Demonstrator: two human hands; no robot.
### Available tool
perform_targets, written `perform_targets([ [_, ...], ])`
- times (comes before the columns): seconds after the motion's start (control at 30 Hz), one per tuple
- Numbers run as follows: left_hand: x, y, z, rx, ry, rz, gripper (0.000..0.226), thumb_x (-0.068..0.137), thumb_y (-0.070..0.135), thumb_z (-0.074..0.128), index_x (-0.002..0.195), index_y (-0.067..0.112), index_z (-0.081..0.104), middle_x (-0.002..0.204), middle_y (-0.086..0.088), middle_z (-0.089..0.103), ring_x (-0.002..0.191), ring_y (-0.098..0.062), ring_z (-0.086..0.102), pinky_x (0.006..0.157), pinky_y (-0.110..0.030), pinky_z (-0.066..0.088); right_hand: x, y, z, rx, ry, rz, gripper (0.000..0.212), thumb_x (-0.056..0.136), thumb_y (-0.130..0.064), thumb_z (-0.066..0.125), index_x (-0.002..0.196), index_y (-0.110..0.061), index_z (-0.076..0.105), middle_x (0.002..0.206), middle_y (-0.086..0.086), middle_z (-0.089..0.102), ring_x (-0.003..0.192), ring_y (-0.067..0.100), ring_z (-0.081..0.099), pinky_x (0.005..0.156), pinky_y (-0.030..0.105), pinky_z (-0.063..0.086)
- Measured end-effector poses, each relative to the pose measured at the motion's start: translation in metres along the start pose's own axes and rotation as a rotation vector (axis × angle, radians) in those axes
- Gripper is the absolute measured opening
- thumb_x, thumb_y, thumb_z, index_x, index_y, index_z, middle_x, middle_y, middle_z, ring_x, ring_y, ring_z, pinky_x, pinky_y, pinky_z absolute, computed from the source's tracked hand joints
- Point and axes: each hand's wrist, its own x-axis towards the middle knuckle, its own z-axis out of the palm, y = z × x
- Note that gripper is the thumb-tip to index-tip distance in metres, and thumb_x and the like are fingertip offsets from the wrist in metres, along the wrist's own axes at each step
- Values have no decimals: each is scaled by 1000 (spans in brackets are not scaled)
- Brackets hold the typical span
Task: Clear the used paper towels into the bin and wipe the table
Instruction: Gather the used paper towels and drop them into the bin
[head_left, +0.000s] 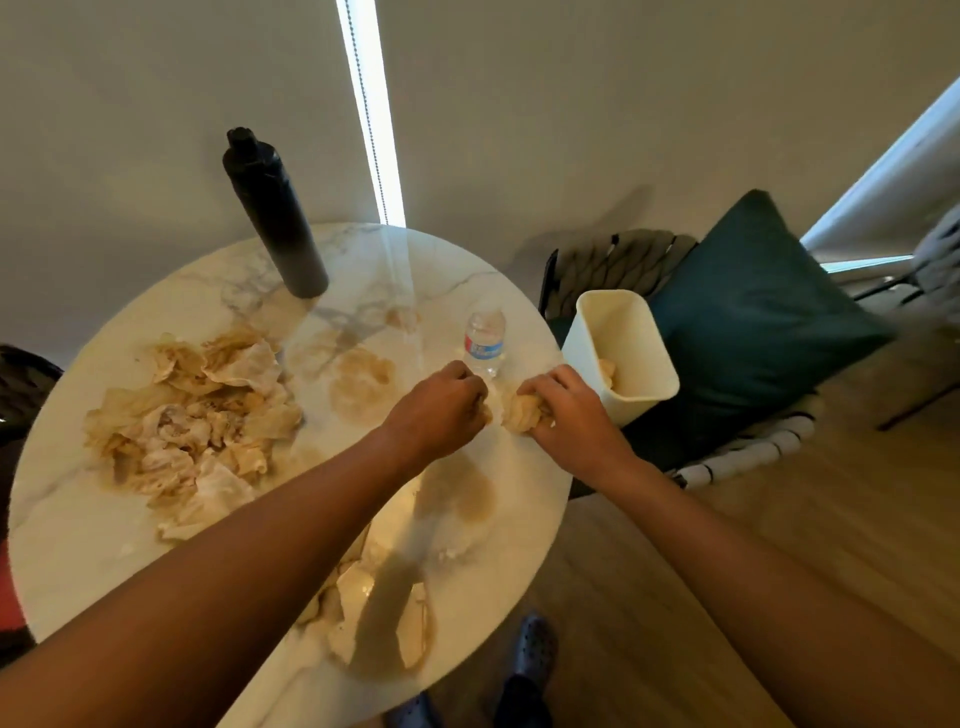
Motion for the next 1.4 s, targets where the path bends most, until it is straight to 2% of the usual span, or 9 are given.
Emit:
perform_targets([
  [0.13,21,26,10,10,-43,40,31,94,30,63,121,14,66,120,-7,60,99,-23,62,83,-29,50,-16,23,-20,-22,58,62,28,93,-21,71,120,-15,65,120,4,56,110,19,56,96,32,47],
  [0.27,43,51,22,4,-72,55,33,95,33,63,125,18,65,124,-3,61,106,-19,60,95,-30,51,-25,50,-39,-63,72,124,32,93,-23,71,123,-17,63,127,3,54,121,22,52,106,48,48],
  [0.43,78,76,35,-8,-115,55,31,95,34,65,122,21,66,121,-2,65,101,-15,64,92,-32,56,-24,81,-68,-92,85,201,36,92,-20,71,127,-17,61,128,3,51,122,23,51,106,41,46],
  [0.67,145,101,50,-24,-153,68,29,97,25,63,126,20,64,123,-2,65,106,-17,64,98,-35,54,2,125,-107,-51,165,262,25,89,-18,68,97,-26,45,102,-6,47,87,12,51,76,36,54],
  [0.87,206,114,63,-29,-176,10,32,98,24,60,130,20,61,123,-4,65,103,-18,65,95,-36,56,33,162,-122,-55,180,283,29,87,-16,69,87,-23,41,94,-5,43,76,5,44,63,20,35],
  [1.0,248,124,74,-10,-189,-35,42,98,19,61,139,20,53,129,-6,60,102,-20,63,91,-27,52,53,189,-120,-62,161,263,25,87,-12,69,87,-22,46,98,-5,43,77,5,46,65,15,34],
  [1.13,283,137,88,43,-233,-87,48,98,20,62,143,17,47,131,-9,56,111,-27,61,97,-35,53,71,215,-112,-34,138,243,11,93,-14,63,102,-17,57,110,-2,48,93,11,54,80,26,48],
  [1.27,297,133,98,40,-222,-25,64,95,11,64,152,24,38,153,-6,42,129,-29,52,105,-41,49,81,228,-108,-4,68,262,20,95,-19,63,115,-19,61,125,-4,48,109,10,54,92,27,49],
  [1.4,290,130,100,6,-201,-70,53,98,12,59,147,24,44,151,-6,45,124,-28,56,101,-42,52,81,233,-107,-29,36,249,21,97,-25,60,118,-22,61,127,-6,50,111,9,53,90,25,46],
])
